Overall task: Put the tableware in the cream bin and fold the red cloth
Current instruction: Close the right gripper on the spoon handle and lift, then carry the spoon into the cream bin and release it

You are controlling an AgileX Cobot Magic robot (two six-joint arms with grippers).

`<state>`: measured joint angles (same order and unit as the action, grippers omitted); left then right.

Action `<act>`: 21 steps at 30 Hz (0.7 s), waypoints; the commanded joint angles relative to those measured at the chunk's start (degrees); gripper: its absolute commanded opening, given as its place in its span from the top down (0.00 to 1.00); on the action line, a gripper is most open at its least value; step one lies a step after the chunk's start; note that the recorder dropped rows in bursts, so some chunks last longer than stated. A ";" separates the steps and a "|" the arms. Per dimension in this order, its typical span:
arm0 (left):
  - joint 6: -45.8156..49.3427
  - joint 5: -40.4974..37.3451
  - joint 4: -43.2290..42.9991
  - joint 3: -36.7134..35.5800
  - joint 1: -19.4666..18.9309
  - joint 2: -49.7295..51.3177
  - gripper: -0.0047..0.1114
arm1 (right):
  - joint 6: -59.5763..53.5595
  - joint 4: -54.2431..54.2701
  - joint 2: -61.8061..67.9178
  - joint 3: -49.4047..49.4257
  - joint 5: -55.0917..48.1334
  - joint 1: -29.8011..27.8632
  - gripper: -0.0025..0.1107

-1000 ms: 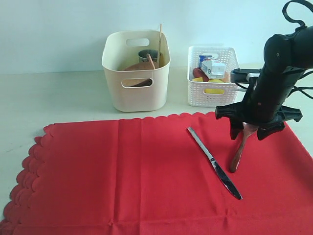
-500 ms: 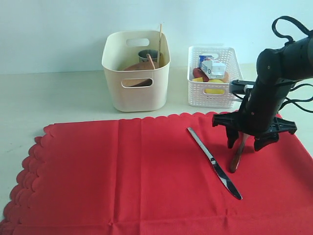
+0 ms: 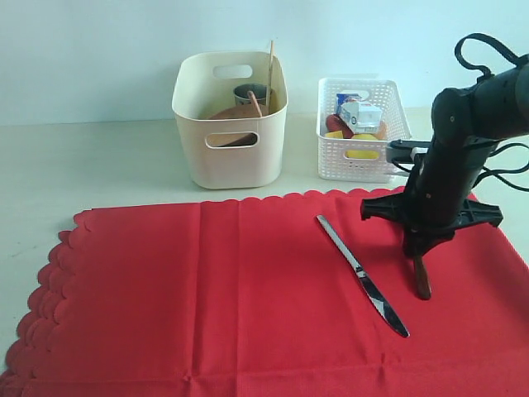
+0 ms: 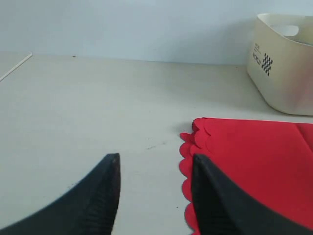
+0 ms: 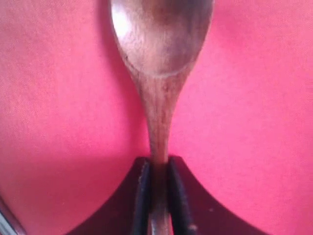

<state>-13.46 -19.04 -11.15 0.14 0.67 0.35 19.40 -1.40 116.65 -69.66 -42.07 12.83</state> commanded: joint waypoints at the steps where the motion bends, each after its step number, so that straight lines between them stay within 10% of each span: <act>1: -0.29 0.33 -0.04 -0.14 -0.15 -0.35 0.57 | -3.77 -0.94 -2.93 0.18 0.27 -0.13 0.98; 21: -0.29 0.33 -0.04 -0.14 -0.15 -0.35 0.57 | -62.30 46.17 -15.93 0.07 15.98 -0.13 0.98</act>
<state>-13.46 -19.04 -11.15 0.14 0.67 0.35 -33.16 37.23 101.10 -69.59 -29.48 12.83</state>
